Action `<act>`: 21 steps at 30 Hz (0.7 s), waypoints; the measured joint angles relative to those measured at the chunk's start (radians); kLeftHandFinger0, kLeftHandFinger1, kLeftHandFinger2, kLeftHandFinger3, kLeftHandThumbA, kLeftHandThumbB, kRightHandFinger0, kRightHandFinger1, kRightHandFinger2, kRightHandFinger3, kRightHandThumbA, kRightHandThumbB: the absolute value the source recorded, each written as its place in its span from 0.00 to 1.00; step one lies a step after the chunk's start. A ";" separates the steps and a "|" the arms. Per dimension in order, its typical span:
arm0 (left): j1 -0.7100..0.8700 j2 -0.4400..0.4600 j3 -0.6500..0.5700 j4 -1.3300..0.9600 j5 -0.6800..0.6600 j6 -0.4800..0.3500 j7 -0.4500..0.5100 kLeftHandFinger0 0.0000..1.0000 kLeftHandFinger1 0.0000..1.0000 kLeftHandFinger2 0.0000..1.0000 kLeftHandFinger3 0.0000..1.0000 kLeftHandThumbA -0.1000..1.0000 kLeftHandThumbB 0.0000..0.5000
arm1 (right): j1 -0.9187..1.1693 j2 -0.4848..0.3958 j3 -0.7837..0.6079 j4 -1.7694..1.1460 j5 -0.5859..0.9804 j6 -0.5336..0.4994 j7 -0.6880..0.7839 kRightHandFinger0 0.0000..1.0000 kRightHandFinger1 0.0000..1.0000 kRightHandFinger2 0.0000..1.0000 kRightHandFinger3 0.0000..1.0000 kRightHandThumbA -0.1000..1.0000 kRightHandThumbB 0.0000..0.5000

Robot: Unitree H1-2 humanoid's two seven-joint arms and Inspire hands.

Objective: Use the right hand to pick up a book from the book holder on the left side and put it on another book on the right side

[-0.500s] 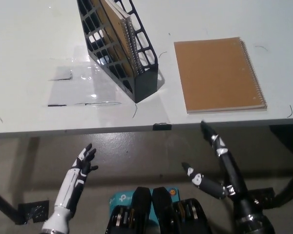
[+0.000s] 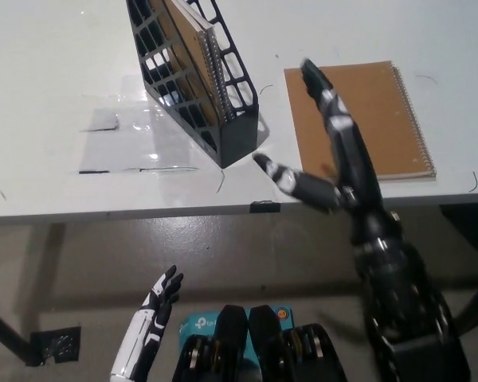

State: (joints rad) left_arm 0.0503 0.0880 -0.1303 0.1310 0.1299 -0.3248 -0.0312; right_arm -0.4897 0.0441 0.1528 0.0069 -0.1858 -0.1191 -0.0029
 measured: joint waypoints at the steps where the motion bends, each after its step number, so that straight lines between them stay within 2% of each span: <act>1: 0.002 0.000 -0.001 0.000 0.001 -0.001 0.000 1.00 1.00 1.00 1.00 1.00 0.59 | -0.033 0.001 -0.006 0.037 0.004 0.009 0.002 1.00 1.00 1.00 1.00 0.91 0.49; 5: 0.005 0.002 -0.007 0.000 -0.001 -0.001 -0.005 1.00 1.00 1.00 1.00 1.00 0.67 | -0.155 -0.002 -0.016 0.182 0.013 0.042 0.011 1.00 1.00 1.00 1.00 0.96 0.57; 9: 0.006 0.006 -0.014 0.002 -0.013 -0.001 -0.024 1.00 1.00 1.00 1.00 1.00 0.67 | -0.262 -0.001 -0.015 0.316 0.015 0.068 0.023 1.00 1.00 1.00 1.00 0.97 0.64; 14: 0.006 0.018 -0.016 0.007 -0.020 -0.002 -0.039 1.00 1.00 1.00 1.00 1.00 0.71 | -0.364 0.017 -0.015 0.455 0.017 0.087 0.032 1.00 1.00 1.00 1.00 0.95 0.60; 18: 0.005 0.019 -0.016 0.009 -0.021 -0.003 -0.039 1.00 1.00 1.00 1.00 1.00 0.72 | -0.413 0.031 -0.015 0.538 0.016 0.089 0.032 1.00 1.00 1.00 1.00 0.95 0.60; 21: 0.004 0.020 -0.016 0.008 -0.021 -0.003 -0.040 1.00 1.00 1.00 1.00 1.00 0.70 | -0.448 0.041 -0.015 0.592 0.015 0.087 0.029 1.00 1.00 1.00 1.00 0.97 0.65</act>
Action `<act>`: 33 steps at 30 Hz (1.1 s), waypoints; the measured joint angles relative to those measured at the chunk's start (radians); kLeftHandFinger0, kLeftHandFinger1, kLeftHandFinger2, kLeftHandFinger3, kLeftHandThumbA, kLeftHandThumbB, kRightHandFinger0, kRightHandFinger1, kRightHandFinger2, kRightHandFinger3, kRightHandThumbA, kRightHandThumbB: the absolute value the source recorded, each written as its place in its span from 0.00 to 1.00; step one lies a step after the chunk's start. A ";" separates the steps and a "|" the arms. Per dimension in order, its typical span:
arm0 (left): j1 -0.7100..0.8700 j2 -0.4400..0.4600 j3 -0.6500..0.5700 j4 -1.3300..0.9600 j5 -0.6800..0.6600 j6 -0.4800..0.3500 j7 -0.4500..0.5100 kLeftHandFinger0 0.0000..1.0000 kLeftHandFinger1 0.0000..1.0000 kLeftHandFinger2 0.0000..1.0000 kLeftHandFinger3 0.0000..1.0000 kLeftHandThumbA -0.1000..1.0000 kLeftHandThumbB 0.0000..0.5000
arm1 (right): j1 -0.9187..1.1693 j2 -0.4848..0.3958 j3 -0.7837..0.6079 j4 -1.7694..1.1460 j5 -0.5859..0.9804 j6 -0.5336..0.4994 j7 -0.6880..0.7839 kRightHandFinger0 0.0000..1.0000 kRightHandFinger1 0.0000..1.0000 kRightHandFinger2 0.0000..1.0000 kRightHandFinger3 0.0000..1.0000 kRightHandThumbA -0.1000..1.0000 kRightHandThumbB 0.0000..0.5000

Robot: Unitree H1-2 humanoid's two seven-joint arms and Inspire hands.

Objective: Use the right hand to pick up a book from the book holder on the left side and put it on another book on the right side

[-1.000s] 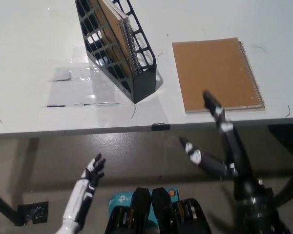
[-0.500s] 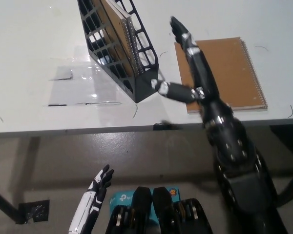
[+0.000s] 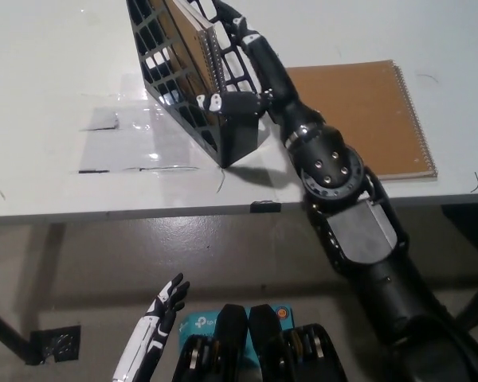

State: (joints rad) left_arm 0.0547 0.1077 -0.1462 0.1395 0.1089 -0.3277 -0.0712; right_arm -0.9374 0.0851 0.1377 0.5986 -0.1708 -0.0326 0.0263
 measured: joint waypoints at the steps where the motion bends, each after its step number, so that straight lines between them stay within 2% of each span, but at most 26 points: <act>1: 0.000 0.000 0.000 0.000 0.000 0.000 -0.001 1.00 1.00 1.00 1.00 1.00 0.70 | -0.008 0.002 0.000 0.011 0.000 -0.001 -0.001 1.00 1.00 1.00 1.00 0.97 0.65; 4: -0.002 0.002 0.000 0.000 0.000 0.000 -0.003 1.00 1.00 1.00 1.00 1.00 0.71 | -0.030 0.013 0.000 0.041 -0.002 -0.003 -0.005 1.00 1.00 1.00 1.00 0.99 0.65; 8: -0.004 0.006 0.000 0.000 0.001 0.000 -0.005 1.00 1.00 1.00 1.00 1.00 0.64 | -0.042 0.022 -0.001 0.075 -0.003 -0.005 -0.008 1.00 1.00 1.00 1.00 1.00 0.63; 23: -0.008 0.013 0.001 0.000 0.015 -0.003 -0.005 1.00 1.00 1.00 1.00 1.00 0.59 | -0.132 0.020 -0.011 0.281 -0.003 -0.015 -0.032 1.00 1.00 1.00 1.00 1.00 0.61; 28: -0.012 0.014 0.002 0.000 0.014 -0.004 -0.005 1.00 1.00 1.00 1.00 1.00 0.59 | -0.147 0.020 -0.018 0.317 -0.001 -0.026 -0.037 1.00 1.00 1.00 1.00 1.00 0.54; 31: -0.017 0.014 0.002 0.000 0.018 -0.005 -0.005 1.00 1.00 1.00 1.00 1.00 0.61 | -0.155 0.020 -0.022 0.322 0.000 -0.026 -0.040 1.00 1.00 1.00 1.00 1.00 0.59; 33: -0.021 0.017 0.001 0.000 0.023 -0.006 -0.005 1.00 1.00 1.00 1.00 1.00 0.60 | -0.161 0.023 -0.029 0.323 0.004 -0.028 -0.040 1.00 1.00 1.00 1.00 0.94 0.53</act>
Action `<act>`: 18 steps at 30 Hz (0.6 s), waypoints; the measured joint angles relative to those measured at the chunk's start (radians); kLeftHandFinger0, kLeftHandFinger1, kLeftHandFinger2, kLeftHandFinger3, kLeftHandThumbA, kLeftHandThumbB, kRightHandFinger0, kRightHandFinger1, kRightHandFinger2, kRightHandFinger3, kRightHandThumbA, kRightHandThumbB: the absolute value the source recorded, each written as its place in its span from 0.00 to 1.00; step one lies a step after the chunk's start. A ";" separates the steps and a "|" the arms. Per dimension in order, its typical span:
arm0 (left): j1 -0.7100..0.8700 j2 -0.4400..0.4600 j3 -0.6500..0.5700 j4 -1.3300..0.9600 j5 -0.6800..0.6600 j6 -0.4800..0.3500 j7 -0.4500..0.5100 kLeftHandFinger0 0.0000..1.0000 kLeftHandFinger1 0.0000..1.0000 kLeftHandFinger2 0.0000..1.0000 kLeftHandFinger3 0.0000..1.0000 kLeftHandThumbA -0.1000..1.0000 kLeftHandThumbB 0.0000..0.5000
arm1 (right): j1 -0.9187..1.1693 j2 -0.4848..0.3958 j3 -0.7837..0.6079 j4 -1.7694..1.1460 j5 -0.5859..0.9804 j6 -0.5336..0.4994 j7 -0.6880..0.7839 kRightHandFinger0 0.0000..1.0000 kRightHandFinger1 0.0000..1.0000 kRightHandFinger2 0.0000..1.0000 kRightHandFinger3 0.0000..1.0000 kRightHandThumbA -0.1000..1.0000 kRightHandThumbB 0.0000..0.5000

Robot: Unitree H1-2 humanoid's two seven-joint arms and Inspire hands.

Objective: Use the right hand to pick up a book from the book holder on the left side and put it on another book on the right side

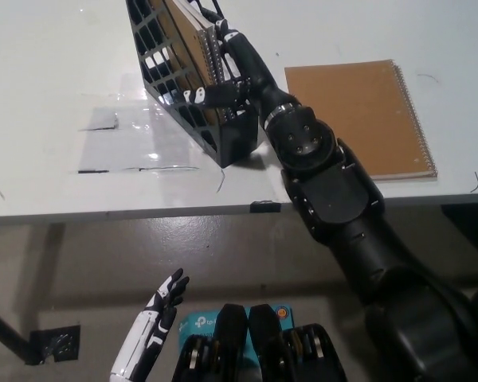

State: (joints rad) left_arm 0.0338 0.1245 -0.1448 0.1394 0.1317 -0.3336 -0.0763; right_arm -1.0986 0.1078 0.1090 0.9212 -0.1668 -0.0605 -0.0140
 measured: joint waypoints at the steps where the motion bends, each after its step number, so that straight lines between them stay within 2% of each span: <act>1: -0.001 0.002 0.000 0.000 0.003 -0.001 0.000 1.00 1.00 1.00 1.00 1.00 0.61 | -0.004 0.002 -0.006 0.004 0.004 -0.003 -0.001 0.88 0.93 0.98 1.00 0.93 0.55; 2: 0.000 0.003 0.000 0.000 0.005 -0.002 0.000 1.00 1.00 1.00 1.00 1.00 0.62 | -0.009 0.004 -0.011 0.010 0.008 -0.006 -0.002 0.64 0.66 0.70 0.81 0.91 0.55; 3: 0.000 0.004 0.000 0.000 0.006 -0.002 0.000 1.00 1.00 1.00 1.00 1.00 0.62 | -0.011 0.006 -0.015 0.014 0.012 -0.008 -0.003 0.28 0.29 0.40 0.57 0.87 0.56; 4: 0.000 0.005 0.000 0.000 0.008 -0.002 0.000 1.00 1.00 1.00 1.00 1.00 0.62 | -0.013 0.008 -0.018 0.017 0.014 -0.010 -0.004 0.03 0.04 0.07 0.28 0.79 0.56; 5: 0.000 0.006 0.000 0.000 0.010 -0.002 0.000 1.00 1.00 1.00 1.00 1.00 0.62 | -0.013 0.011 -0.023 0.020 0.018 -0.011 -0.005 0.00 0.00 0.01 0.09 0.71 0.54; 6: 0.000 0.007 0.000 0.000 0.010 -0.002 0.000 1.00 1.00 1.00 1.00 1.00 0.62 | -0.013 0.014 -0.027 0.022 0.021 -0.013 -0.006 0.00 0.00 0.00 0.03 0.68 0.53; 7: 0.000 0.008 0.000 0.000 0.011 -0.002 0.000 1.00 1.00 1.00 1.00 1.00 0.63 | -0.013 0.020 -0.033 0.024 0.024 -0.015 -0.010 0.00 0.00 0.00 0.00 0.54 0.49; 10: -0.001 0.010 0.000 0.000 0.015 -0.002 0.000 1.00 1.00 1.00 1.00 1.00 0.62 | -0.013 0.027 -0.045 0.028 0.034 -0.020 -0.023 0.00 0.00 0.03 0.00 0.35 0.42; 15: -0.002 0.012 0.001 0.000 0.016 -0.006 0.000 1.00 1.00 1.00 1.00 1.00 0.62 | -0.013 0.027 -0.061 0.036 0.051 -0.024 -0.025 0.00 0.00 0.12 0.01 0.26 0.37; 17: -0.005 0.012 0.001 0.000 0.016 -0.006 0.000 1.00 1.00 1.00 1.00 1.00 0.60 | -0.013 0.027 -0.065 0.042 0.057 -0.030 -0.026 0.00 0.02 0.23 0.08 0.24 0.33; 18: -0.006 0.012 0.002 0.000 0.016 -0.006 0.000 1.00 1.00 1.00 1.00 1.00 0.59 | -0.014 0.028 -0.066 0.049 0.060 -0.034 -0.027 0.00 0.01 0.25 0.11 0.24 0.30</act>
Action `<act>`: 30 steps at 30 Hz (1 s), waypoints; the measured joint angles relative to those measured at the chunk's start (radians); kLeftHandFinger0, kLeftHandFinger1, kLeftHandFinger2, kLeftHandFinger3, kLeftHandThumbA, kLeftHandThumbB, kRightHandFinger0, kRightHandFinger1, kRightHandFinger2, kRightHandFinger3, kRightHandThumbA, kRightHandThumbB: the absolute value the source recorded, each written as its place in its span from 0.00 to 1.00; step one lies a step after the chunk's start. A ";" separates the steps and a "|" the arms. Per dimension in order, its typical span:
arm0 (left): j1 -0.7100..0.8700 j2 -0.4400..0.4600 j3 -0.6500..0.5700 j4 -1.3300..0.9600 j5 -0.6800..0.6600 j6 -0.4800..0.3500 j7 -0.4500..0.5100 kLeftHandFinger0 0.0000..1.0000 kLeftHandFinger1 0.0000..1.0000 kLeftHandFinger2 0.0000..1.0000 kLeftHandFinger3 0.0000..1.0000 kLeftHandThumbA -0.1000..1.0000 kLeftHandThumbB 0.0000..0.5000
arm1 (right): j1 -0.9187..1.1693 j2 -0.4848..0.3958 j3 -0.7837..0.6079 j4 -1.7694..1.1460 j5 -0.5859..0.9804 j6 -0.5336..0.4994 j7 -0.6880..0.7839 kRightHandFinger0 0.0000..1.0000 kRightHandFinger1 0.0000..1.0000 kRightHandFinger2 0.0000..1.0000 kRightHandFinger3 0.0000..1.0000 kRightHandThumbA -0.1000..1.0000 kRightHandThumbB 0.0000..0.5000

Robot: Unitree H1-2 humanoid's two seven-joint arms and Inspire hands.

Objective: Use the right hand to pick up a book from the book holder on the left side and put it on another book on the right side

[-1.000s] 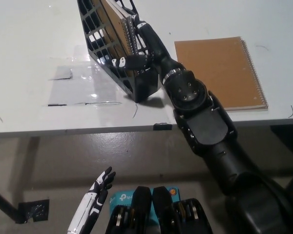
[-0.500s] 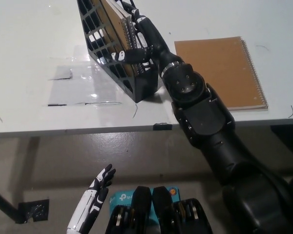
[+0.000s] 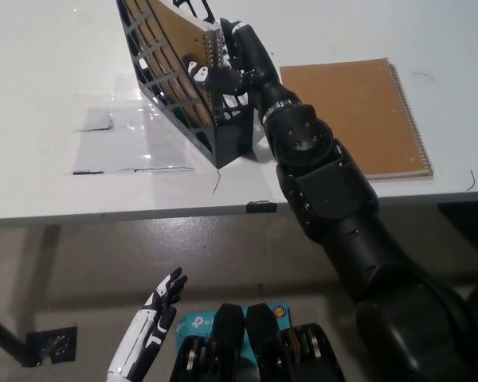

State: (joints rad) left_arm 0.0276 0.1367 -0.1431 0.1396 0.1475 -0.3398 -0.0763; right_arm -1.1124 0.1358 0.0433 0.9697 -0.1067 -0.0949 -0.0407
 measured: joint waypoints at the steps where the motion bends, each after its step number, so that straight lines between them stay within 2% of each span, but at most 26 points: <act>1: -0.001 0.000 0.001 0.000 0.000 0.000 0.000 1.00 1.00 1.00 1.00 1.00 0.59 | 0.000 0.001 -0.001 0.006 0.002 -0.004 -0.002 0.00 0.00 0.24 0.12 0.24 0.30; 4: -0.004 0.000 0.002 -0.001 0.000 0.001 0.000 1.00 1.00 1.00 1.00 1.00 0.61 | -0.004 0.001 -0.001 0.023 0.005 -0.018 -0.008 0.00 0.00 0.19 0.13 0.23 0.31; 6: -0.005 0.000 0.003 -0.002 -0.001 0.001 -0.001 1.00 1.00 1.00 1.00 1.00 0.61 | -0.006 0.000 -0.001 0.032 0.006 -0.025 -0.011 0.00 0.00 0.09 0.13 0.17 0.32; 7: -0.005 0.000 0.003 -0.002 -0.002 0.001 -0.002 1.00 1.00 1.00 1.00 1.00 0.62 | -0.009 0.000 -0.001 0.040 0.006 -0.032 -0.012 0.00 0.00 0.08 0.15 0.11 0.31; 8: -0.005 0.000 0.003 -0.002 -0.003 0.001 -0.003 1.00 1.00 1.00 1.00 1.00 0.62 | -0.010 0.000 -0.001 0.044 0.007 -0.036 -0.013 0.00 0.00 0.10 0.23 0.09 0.30; 9: -0.005 0.000 0.003 -0.002 -0.003 0.001 -0.004 1.00 1.00 1.00 1.00 1.00 0.59 | -0.012 -0.001 -0.002 0.046 0.008 -0.038 -0.013 0.00 0.04 0.26 0.43 0.01 0.27; 10: -0.005 0.000 0.003 -0.002 -0.003 0.001 -0.005 1.00 1.00 1.00 1.00 1.00 0.59 | -0.014 -0.001 -0.005 0.050 0.010 -0.041 -0.013 0.00 0.11 0.46 0.59 0.00 0.27; 11: -0.005 0.000 0.004 -0.002 -0.003 0.001 -0.005 1.00 1.00 1.00 1.00 1.00 0.59 | -0.016 -0.001 -0.014 0.052 0.018 -0.042 -0.012 0.00 0.20 0.65 0.70 0.00 0.24; 12: -0.005 0.000 0.004 -0.002 -0.003 0.001 -0.005 1.00 1.00 1.00 1.00 1.00 0.59 | -0.018 0.000 -0.029 0.053 0.029 -0.041 -0.009 0.00 0.25 0.72 0.74 0.00 0.24; 14: -0.005 0.000 0.004 -0.001 -0.002 0.001 -0.005 1.00 1.00 1.00 1.00 1.00 0.62 | -0.018 0.004 -0.084 0.053 0.066 -0.032 0.005 0.00 0.29 0.72 0.72 0.00 0.29; 15: -0.005 0.000 0.004 -0.001 -0.002 0.001 -0.005 1.00 1.00 1.00 1.00 1.00 0.62 | -0.018 0.005 -0.097 0.052 0.077 -0.027 0.008 0.00 0.30 0.74 0.73 0.00 0.26; 19: -0.005 0.000 0.004 -0.001 -0.003 0.004 -0.005 1.00 1.00 1.00 1.00 1.00 0.62 | -0.017 0.014 -0.192 0.018 0.151 0.028 0.029 0.00 0.34 0.80 0.79 0.00 0.23; 23: -0.007 0.000 0.004 0.004 -0.003 0.004 -0.005 1.00 1.00 1.00 1.00 1.00 0.65 | -0.017 0.021 -0.262 -0.050 0.216 0.100 0.035 0.00 0.37 0.80 0.87 0.00 0.20; 27: -0.007 0.000 0.004 0.004 -0.004 0.004 -0.005 1.00 1.00 1.00 1.00 1.00 0.61 | -0.019 0.022 -0.315 -0.110 0.273 0.161 0.042 0.00 0.33 0.76 0.86 0.00 0.20; 29: -0.008 0.000 0.003 0.006 -0.005 0.004 -0.005 1.00 1.00 1.00 1.00 1.00 0.63 | -0.021 0.022 -0.347 -0.148 0.308 0.202 0.042 0.00 0.34 0.78 0.87 0.00 0.19; 30: -0.008 0.000 0.003 0.006 -0.005 0.004 -0.005 1.00 1.00 1.00 1.00 1.00 0.63 | -0.023 0.022 -0.357 -0.163 0.321 0.216 0.042 0.00 0.36 0.82 0.91 0.00 0.18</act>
State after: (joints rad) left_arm 0.0200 0.1368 -0.1396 0.1459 0.1428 -0.3357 -0.0814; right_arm -1.1355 0.1578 -0.3133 0.8063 0.2143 0.1213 0.0017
